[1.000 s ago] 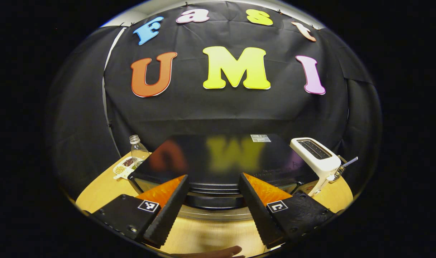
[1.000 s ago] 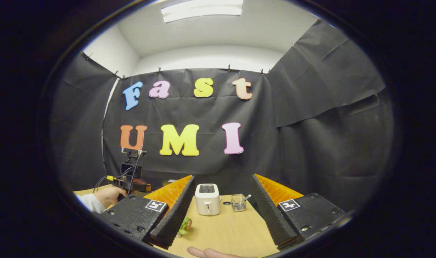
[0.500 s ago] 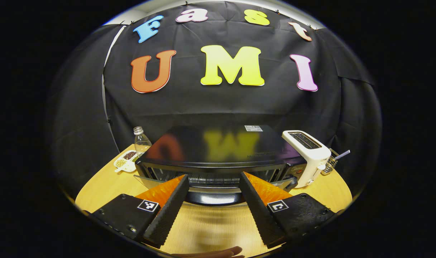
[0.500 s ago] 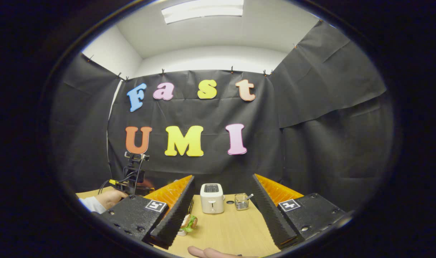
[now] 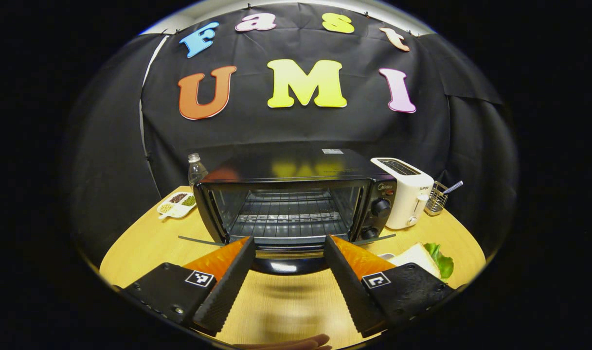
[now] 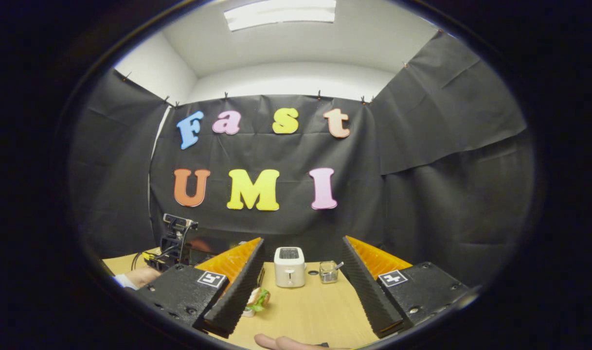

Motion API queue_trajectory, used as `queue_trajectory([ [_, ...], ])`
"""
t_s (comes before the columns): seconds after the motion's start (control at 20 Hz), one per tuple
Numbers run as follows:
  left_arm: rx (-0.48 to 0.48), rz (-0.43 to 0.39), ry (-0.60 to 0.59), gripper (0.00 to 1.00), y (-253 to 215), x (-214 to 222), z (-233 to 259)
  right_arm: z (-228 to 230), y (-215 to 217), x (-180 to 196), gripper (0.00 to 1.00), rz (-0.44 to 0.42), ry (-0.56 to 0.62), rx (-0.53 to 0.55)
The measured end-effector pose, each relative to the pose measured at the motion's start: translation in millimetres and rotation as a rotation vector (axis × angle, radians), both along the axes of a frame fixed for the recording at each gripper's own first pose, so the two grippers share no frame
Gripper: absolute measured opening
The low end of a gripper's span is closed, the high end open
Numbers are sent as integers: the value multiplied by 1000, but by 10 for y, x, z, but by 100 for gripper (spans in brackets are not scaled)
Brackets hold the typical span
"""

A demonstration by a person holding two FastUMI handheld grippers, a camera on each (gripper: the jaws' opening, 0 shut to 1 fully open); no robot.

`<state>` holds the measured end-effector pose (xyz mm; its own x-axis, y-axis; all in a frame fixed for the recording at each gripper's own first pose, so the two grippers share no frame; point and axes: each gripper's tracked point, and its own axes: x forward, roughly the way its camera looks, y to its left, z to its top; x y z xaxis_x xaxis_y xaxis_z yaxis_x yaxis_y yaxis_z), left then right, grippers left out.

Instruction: Open the electric oven with the left hand, put the food in, and close the electric oven.

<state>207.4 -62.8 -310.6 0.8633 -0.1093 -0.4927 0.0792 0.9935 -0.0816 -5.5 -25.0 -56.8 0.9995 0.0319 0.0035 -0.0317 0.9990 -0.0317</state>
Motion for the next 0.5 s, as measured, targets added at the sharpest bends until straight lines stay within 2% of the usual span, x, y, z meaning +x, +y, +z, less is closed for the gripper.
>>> queue_trajectory([
  [0.5,-1,-5,3,95,-44,-585,-598,-73,98,-1,99,24,22,-20],
])
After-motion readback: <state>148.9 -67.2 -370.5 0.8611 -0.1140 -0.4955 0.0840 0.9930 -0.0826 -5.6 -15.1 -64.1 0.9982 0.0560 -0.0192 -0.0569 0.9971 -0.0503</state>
